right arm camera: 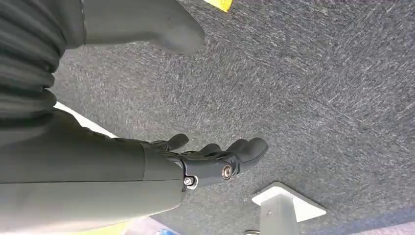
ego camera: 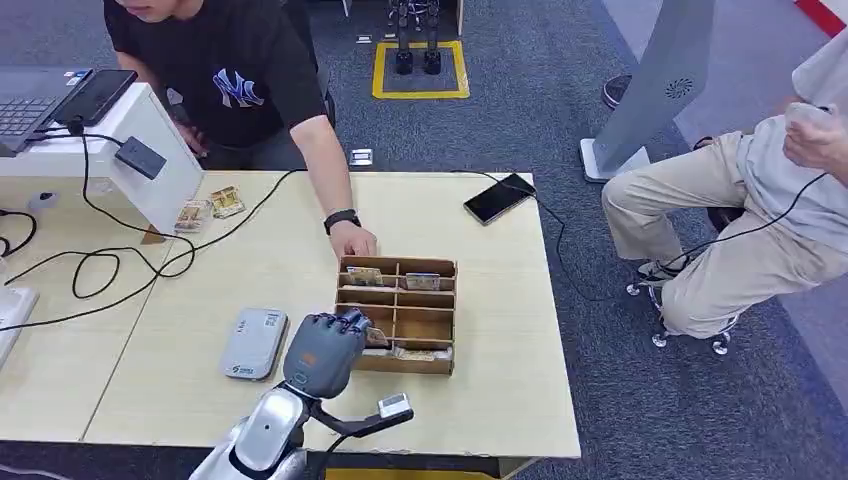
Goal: Pass the card to the sensor for recognition and then transmit it.
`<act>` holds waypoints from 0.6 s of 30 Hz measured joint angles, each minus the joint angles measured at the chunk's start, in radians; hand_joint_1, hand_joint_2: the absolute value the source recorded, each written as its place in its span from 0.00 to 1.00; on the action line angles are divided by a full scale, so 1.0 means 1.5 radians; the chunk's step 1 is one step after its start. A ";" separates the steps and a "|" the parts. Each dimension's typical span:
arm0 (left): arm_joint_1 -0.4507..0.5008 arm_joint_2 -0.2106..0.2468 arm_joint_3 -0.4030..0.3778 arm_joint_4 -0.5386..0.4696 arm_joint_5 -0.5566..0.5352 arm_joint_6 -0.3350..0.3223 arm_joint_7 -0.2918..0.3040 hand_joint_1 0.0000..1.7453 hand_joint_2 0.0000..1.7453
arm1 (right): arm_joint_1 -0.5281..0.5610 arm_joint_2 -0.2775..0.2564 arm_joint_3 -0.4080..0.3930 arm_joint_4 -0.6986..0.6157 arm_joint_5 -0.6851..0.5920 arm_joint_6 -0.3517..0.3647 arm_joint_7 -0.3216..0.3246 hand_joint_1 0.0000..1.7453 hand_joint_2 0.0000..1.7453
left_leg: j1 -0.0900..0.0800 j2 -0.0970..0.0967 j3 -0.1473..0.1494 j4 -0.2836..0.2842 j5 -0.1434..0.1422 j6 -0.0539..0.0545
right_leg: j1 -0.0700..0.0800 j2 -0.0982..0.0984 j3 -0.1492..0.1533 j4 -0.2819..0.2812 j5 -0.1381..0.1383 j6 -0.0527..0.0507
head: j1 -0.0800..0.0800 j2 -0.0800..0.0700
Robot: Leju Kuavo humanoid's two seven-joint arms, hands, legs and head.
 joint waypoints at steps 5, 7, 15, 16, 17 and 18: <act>0.000 0.000 0.002 -0.002 0.000 0.001 0.000 1.00 1.00 | 0.000 0.000 0.000 0.001 0.001 0.000 0.000 0.00 1.00 | 0.000 0.000 0.000 0.000 0.000 0.000 | 0.000 0.000 0.000 0.000 0.000 0.000 | 0.000 0.000; 0.002 0.000 0.003 -0.006 0.008 0.008 -0.004 1.00 1.00 | 0.000 0.000 0.000 0.002 0.005 0.000 -0.001 0.00 1.00 | 0.000 0.000 0.000 0.000 0.000 0.000 | 0.000 0.000 0.000 0.000 0.000 0.000 | 0.000 0.000; 0.031 -0.079 0.072 -0.082 0.597 0.048 -0.204 1.00 1.00 | 0.000 0.000 -0.005 -0.005 0.033 0.000 0.018 0.00 1.00 | 0.000 0.000 0.000 0.000 0.000 0.000 | 0.000 0.000 0.000 0.000 0.000 0.000 | 0.000 0.000; 0.031 -0.098 0.092 -0.089 0.718 0.004 -0.213 1.00 1.00 | -0.001 0.000 -0.005 -0.007 0.035 0.000 0.020 0.00 1.00 | 0.000 0.000 0.000 0.000 0.000 0.000 | 0.000 0.000 0.000 0.000 0.000 0.000 | 0.000 0.000; 0.030 -0.115 0.109 -0.091 0.808 -0.033 -0.211 1.00 1.00 | -0.001 0.001 -0.005 -0.009 0.037 0.000 0.020 0.00 1.00 | 0.000 0.000 0.000 0.000 0.000 0.000 | 0.000 0.000 0.000 0.000 0.000 0.000 | 0.000 0.000; 0.025 -0.126 0.126 -0.091 0.891 -0.067 -0.203 1.00 1.00 | -0.001 0.001 -0.005 -0.010 0.040 0.000 0.020 0.00 1.00 | 0.000 0.000 0.000 0.000 0.000 0.000 | 0.000 0.000 0.000 0.000 0.000 0.000 | 0.000 0.000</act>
